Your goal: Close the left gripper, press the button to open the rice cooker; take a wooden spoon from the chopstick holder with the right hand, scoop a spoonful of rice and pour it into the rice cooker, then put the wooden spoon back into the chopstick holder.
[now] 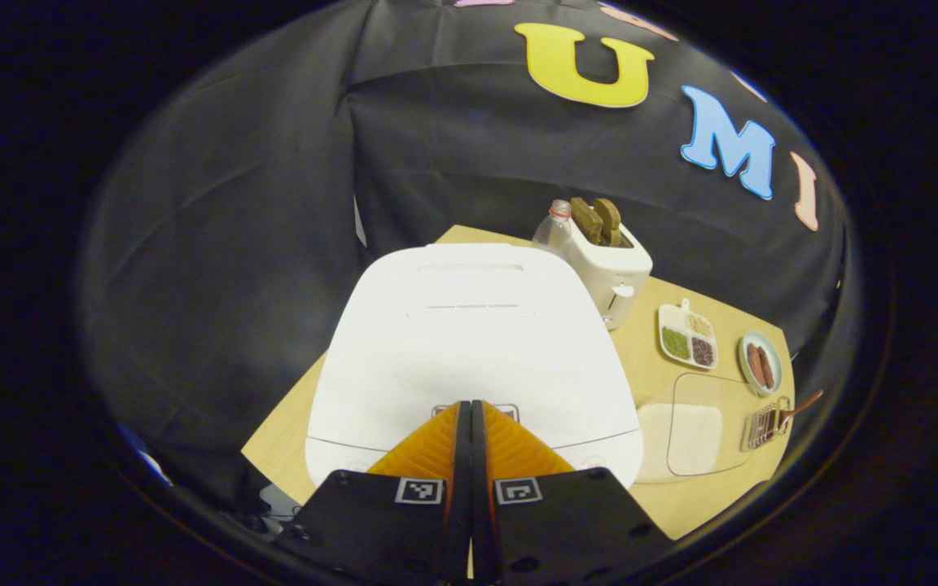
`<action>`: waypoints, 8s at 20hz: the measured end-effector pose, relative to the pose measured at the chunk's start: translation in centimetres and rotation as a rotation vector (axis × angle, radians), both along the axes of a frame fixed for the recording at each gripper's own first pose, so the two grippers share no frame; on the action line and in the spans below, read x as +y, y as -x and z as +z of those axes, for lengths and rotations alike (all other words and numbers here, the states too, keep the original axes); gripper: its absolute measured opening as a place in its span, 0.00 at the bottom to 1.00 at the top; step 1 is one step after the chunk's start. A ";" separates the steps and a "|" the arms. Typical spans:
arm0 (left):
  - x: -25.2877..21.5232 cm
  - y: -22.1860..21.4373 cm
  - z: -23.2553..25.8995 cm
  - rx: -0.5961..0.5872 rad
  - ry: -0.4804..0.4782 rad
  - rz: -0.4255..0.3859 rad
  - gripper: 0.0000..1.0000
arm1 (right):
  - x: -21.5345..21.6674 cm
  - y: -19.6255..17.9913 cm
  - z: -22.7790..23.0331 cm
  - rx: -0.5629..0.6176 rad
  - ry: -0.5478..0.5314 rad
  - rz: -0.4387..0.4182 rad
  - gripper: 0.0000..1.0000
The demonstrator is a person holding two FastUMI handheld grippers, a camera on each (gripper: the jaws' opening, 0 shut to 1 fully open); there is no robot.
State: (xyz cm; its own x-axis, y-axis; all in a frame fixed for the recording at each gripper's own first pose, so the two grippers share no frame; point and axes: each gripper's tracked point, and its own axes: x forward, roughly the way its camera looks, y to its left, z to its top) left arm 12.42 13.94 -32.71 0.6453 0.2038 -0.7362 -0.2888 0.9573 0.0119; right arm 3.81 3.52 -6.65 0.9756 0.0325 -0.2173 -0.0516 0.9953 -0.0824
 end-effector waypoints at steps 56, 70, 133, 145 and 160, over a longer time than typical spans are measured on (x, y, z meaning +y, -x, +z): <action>-17.4 7.0 25.5 -0.747 -0.131 -0.190 0.99 | -17.5 -24.4 -26.3 0.153 -0.332 -0.250 0.98; -17.4 6.0 25.3 -0.742 -0.181 -0.184 0.95 | -16.7 -25.8 -26.1 0.168 -0.335 -0.181 0.20; 1.4 9.8 19.9 -0.638 -0.251 -0.101 0.97 | 16.8 -21.5 -27.2 0.254 0.064 0.246 0.21; 1.3 8.4 20.4 -0.633 -0.245 -0.113 0.94 | 15.2 -22.4 -27.2 0.376 -0.591 0.130 0.20; 0.3 7.4 22.2 -0.647 -0.271 -0.147 0.94 | 11.9 -23.2 -24.1 0.350 -1.135 0.085 0.20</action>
State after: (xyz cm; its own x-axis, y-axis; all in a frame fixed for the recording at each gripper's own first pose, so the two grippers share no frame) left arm 5.00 14.23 -10.52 0.9703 0.2028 -0.1321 -0.1867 0.9745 0.1247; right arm 26.98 15.41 -30.80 0.8544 0.4400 -0.2766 0.0347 0.4828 0.8750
